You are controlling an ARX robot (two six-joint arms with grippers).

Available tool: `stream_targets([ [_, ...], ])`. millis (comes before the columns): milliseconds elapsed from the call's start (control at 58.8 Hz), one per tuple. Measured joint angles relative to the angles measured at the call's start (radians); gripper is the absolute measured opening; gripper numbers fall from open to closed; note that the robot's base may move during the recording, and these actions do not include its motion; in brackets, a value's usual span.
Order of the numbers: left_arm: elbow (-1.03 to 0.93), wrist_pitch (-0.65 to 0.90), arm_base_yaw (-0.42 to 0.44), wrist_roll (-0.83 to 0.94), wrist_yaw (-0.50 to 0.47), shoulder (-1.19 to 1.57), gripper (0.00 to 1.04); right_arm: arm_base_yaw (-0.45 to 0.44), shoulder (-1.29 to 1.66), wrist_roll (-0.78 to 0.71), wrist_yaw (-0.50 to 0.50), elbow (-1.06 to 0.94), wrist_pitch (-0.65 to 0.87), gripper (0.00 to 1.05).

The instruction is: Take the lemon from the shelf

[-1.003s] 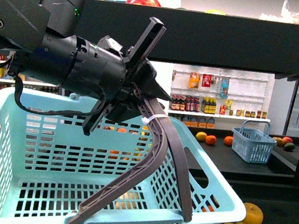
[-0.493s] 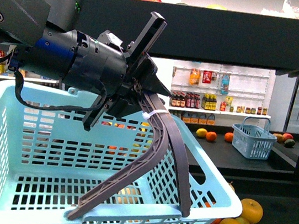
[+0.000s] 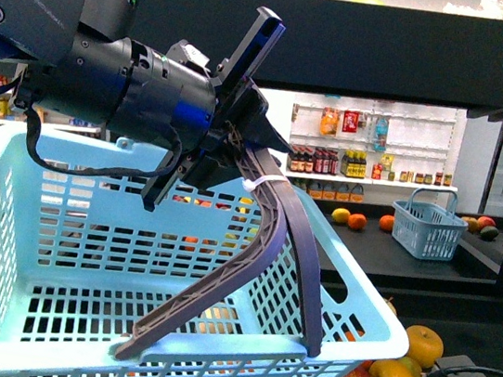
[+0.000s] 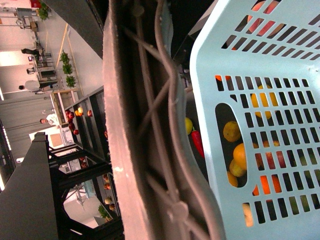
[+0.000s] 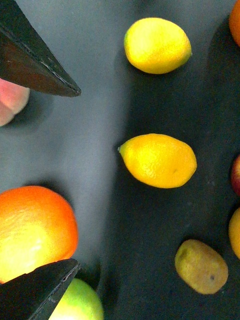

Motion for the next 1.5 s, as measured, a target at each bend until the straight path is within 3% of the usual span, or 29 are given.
stream_targets([
  [629,0.0,0.0,0.0,0.001,0.0,0.0,0.13,0.053,0.412,0.043,0.061,0.567,-0.199,0.97],
  [1360,0.0,0.0,0.0,0.0,0.0,0.0,0.13,0.064,0.559,0.129,0.064,0.764,-0.3,0.97],
  [1496,0.0,0.0,0.0,0.001,0.001,0.0,0.13,0.064,0.568,0.135,0.067,0.777,-0.304,0.8],
])
